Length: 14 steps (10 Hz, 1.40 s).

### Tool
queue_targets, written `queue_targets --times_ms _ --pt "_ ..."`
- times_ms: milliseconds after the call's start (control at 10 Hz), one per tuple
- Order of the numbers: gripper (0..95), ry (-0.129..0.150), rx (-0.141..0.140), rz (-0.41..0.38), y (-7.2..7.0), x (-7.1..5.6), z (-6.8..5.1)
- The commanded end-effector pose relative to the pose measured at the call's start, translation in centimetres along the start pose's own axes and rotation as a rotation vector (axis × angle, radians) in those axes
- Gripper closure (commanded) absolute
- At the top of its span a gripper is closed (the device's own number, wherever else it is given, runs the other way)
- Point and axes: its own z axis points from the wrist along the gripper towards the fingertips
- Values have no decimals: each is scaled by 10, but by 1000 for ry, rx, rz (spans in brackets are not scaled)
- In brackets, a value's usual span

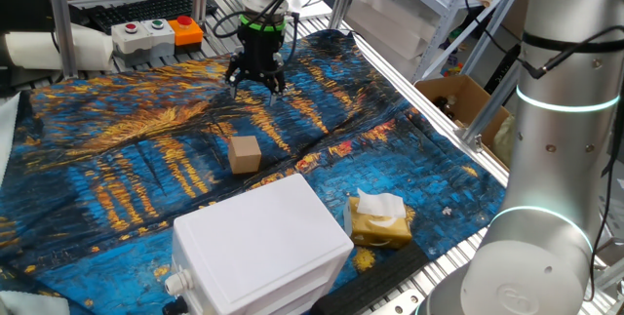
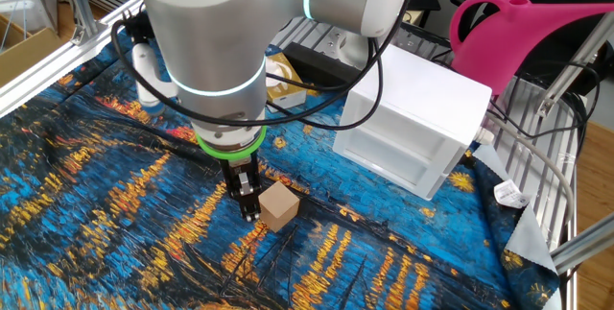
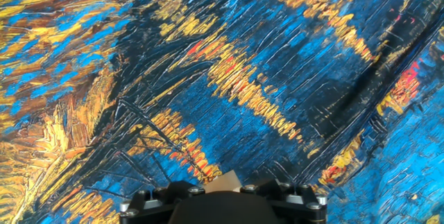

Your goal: Pick up the small block on the left and move it to the right

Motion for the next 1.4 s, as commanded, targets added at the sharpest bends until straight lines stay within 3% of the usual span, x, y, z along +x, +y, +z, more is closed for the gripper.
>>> queue_targets --times_ms 100,800,1000,1100,1400 --pt "190 0 -4 -1 -1 1 0" --pt "190 2 -7 -1 -1 1 0" --pt "190 -4 -5 16 -3 2 -5" --pt "0 -6 -5 13 -4 3 -11" --pt "0 -2 -9 29 -6 4 -23"
